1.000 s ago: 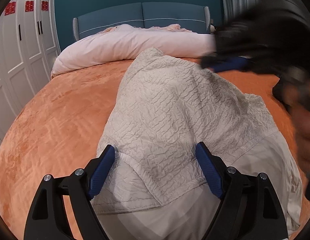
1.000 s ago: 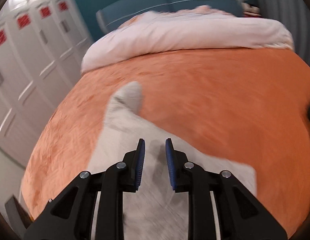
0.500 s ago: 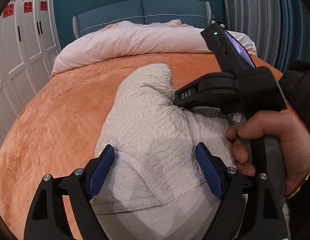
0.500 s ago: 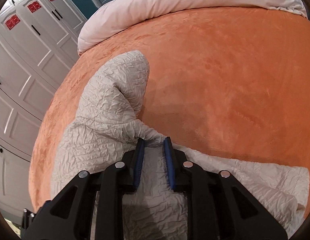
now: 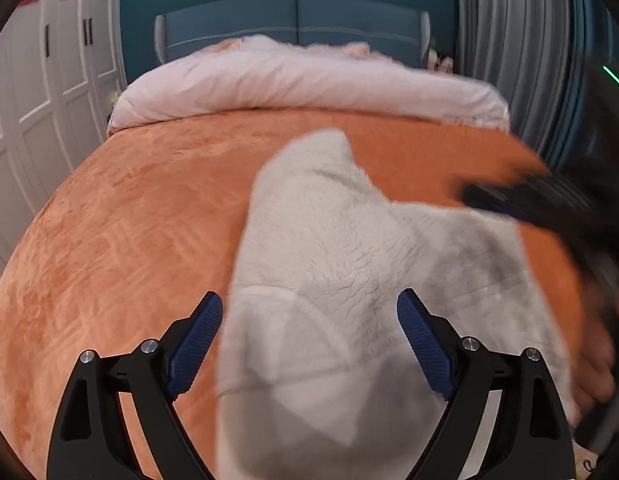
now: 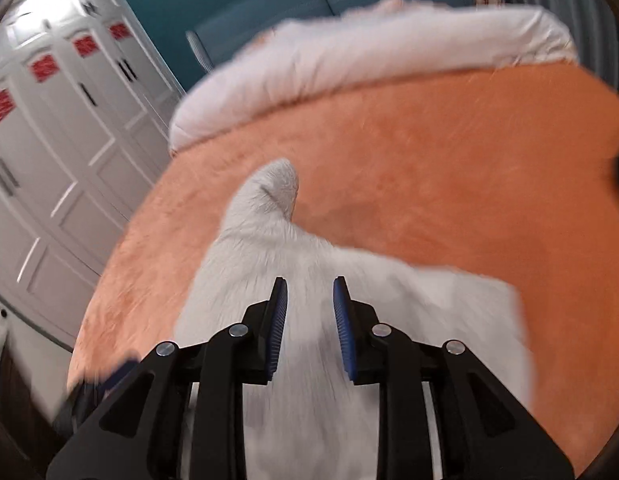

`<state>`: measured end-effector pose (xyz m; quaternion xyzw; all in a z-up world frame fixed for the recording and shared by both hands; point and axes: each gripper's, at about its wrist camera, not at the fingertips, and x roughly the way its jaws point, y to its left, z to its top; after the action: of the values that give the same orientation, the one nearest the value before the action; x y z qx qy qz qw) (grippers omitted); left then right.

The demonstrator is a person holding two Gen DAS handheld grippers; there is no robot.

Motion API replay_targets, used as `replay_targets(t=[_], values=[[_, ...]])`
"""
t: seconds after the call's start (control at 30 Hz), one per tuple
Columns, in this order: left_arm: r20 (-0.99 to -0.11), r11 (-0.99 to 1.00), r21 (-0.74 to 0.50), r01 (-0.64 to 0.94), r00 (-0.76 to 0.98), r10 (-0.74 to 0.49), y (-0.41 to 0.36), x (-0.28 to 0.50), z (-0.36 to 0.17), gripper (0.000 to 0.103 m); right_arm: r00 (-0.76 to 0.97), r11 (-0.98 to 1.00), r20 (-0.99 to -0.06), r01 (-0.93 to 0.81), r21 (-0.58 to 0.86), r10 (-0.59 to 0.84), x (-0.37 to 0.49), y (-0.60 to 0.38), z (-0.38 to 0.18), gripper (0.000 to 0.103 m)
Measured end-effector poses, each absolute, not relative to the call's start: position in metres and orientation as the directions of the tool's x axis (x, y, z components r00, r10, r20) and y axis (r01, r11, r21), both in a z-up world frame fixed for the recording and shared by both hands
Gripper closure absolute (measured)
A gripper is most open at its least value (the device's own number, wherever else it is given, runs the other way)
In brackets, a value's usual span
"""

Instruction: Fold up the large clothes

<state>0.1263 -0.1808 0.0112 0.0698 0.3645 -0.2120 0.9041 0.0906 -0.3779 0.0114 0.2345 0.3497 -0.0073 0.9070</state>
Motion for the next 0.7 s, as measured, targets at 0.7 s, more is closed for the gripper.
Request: replay_targets(t=[0.7], values=[[-0.841,0.912,-0.024,0.409,0.485,-0.24,-0.13,0.074,-0.044,0.005,0.592,0.783,-0.774,0.363,0.505,0.225,-0.067,-0.332,-0.09,0.064]])
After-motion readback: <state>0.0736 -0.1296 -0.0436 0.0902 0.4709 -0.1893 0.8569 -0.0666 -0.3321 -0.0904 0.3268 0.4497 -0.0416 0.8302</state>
